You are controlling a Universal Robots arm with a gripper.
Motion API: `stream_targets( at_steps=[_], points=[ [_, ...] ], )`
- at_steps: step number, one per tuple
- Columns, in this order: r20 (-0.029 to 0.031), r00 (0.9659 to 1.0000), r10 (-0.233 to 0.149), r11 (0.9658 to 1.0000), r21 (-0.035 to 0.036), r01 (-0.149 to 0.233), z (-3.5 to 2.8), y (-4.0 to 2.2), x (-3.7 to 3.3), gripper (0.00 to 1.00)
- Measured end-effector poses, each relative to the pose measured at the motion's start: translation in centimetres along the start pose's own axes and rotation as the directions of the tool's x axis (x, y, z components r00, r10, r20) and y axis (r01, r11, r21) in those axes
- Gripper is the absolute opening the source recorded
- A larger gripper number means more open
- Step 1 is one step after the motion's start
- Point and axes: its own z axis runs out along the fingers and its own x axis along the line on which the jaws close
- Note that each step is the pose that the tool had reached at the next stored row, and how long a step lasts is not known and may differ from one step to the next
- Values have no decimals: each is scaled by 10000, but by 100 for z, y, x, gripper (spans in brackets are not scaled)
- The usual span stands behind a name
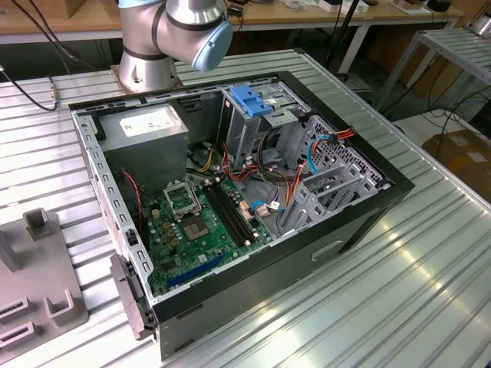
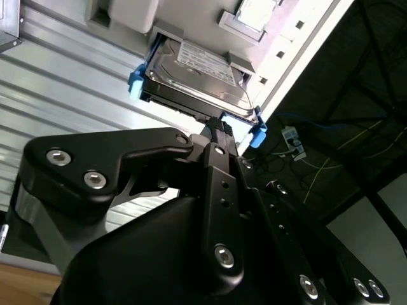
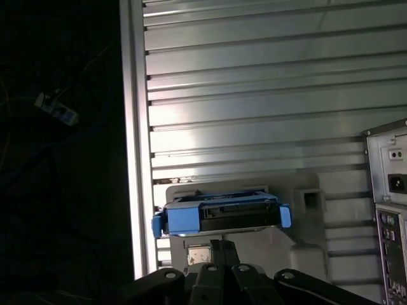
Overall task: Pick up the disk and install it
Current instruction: 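Reach for the disk, then pick up the disk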
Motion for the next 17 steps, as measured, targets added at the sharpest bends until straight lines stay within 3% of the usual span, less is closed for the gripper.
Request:
stream_targets(
  at_steps=[3,17],
  points=[
    [1,10000,1,10000,-1,-1,36,-7,84,10],
    [1,10000,0,10000,0,0,40,-7,86,10]
  ],
)
